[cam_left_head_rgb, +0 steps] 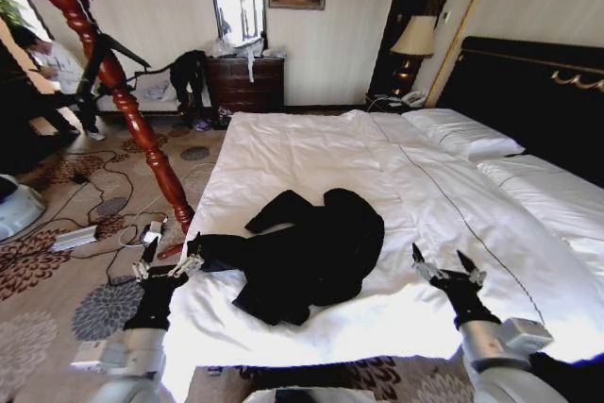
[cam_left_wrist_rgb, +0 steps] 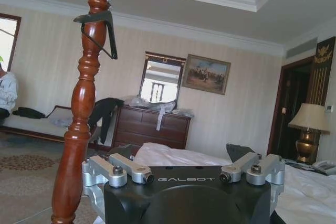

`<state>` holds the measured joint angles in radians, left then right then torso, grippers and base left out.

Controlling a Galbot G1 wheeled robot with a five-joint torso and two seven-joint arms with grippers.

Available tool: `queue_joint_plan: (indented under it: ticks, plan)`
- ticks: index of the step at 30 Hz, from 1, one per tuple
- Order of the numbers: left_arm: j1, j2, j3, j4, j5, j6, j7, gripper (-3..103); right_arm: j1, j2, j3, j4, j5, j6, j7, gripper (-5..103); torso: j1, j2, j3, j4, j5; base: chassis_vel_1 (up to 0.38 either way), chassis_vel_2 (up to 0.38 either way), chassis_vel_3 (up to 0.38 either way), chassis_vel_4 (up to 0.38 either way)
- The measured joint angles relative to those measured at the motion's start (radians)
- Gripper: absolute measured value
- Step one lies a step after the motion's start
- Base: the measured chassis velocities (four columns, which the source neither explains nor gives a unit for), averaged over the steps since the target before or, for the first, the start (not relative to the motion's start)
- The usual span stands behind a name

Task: Pick up the clothes from the bed and hang them on the clothes hanger.

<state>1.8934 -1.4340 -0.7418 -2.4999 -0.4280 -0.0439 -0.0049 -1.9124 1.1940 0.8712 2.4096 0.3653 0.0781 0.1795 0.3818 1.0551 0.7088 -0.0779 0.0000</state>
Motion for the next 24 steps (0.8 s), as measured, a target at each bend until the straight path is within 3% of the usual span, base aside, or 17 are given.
queue_joint_plan:
  ticks: [3, 9, 11, 16, 22, 24]
  plan:
    - [-0.003, 0.001, 0.007, 0.009, 0.025, -0.011, 0.009, 100, 0.034, 0.014, 0.012, -0.040, -0.115, 0.100, -0.072, 100, 0.000, 0.000, 0.000, 0.0000, 0.0001, 0.000, 0.000, 0.000, 0.000]
    - [-0.006, 0.008, 0.006, 0.023, 0.039, -0.014, 0.010, 100, 0.046, 0.021, 0.016, -0.054, -0.151, 0.145, -0.103, 100, 0.000, 0.000, 0.000, 0.0000, -0.0003, 0.000, 0.000, 0.000, 0.000]
    - [-0.001, 0.019, -0.012, 0.003, 0.022, -0.005, 0.010, 100, 0.064, 0.025, 0.001, -0.013, -0.014, 0.183, -0.136, 100, 0.000, 0.000, 0.000, 0.0000, 0.0006, 0.000, 0.000, 0.000, 0.000]
    - [0.000, 0.050, -0.038, 0.000, -0.051, 0.027, -0.001, 100, 0.059, -0.016, 0.002, 0.086, 0.218, 0.106, -0.100, 100, 0.000, 0.000, 0.000, 0.0000, -0.0005, 0.000, 0.000, 0.000, 0.000]
    - [-0.009, 0.050, -0.017, 0.010, -0.001, -0.007, -0.001, 100, 0.075, -0.098, -0.034, -0.002, 0.339, 0.054, -0.055, 100, 0.000, 0.000, 0.000, -0.0001, 0.0006, 0.000, 0.000, 0.000, 0.000]
    - [-0.013, 0.031, -0.009, 0.046, 0.034, -0.026, -0.006, 100, 0.104, -0.155, -0.094, -0.060, 0.465, 0.023, -0.023, 100, 0.000, 0.000, 0.000, 0.0000, 0.0005, 0.000, 0.000, 0.000, 0.000]
